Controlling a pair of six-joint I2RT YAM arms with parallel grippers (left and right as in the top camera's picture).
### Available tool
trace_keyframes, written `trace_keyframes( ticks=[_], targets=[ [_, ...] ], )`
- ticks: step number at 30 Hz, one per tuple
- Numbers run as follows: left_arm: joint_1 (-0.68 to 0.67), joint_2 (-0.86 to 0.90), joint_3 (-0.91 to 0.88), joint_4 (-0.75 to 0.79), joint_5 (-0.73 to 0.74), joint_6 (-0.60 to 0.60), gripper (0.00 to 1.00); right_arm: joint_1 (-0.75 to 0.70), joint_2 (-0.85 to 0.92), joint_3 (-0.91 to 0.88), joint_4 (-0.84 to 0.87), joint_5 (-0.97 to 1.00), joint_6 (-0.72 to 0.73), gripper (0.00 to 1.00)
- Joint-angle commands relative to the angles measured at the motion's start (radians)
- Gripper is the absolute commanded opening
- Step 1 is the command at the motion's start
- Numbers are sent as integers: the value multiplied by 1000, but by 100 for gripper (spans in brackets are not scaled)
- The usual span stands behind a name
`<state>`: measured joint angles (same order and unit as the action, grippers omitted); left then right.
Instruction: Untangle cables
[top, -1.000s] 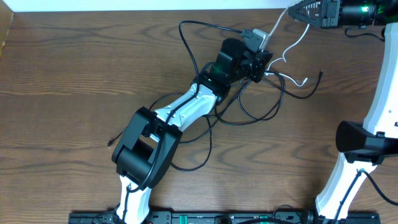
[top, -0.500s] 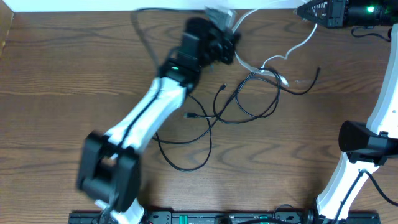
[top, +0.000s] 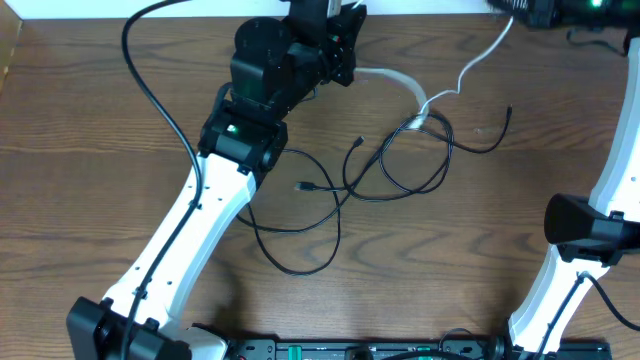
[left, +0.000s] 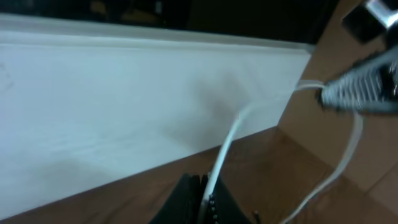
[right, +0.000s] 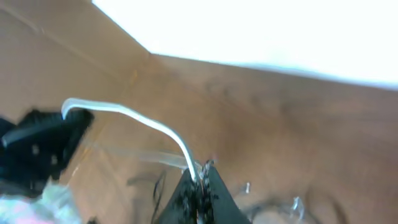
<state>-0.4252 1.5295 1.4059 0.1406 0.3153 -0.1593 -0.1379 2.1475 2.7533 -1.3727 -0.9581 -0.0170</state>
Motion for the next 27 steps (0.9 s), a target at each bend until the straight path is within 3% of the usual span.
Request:
trace_keyframes(
  ticks=[1, 6, 14, 18, 27],
  targets=[
    [10, -14, 15, -37, -14, 10, 7, -23, -47, 3, 128, -72, 114, 1],
    [10, -14, 14, -87, -14, 10, 7, -27, -109, 3, 258, -28, 33, 1],
    [10, -14, 14, -202, -14, 10, 8, 53, -58, -21, -6, 228, -46, 1],
    [10, -14, 14, -246, -14, 10, 7, 91, 26, -36, -61, 269, -69, 1],
    [10, -14, 14, -298, -14, 10, 7, 145, 258, -39, 123, 459, -43, 1]
  ],
)
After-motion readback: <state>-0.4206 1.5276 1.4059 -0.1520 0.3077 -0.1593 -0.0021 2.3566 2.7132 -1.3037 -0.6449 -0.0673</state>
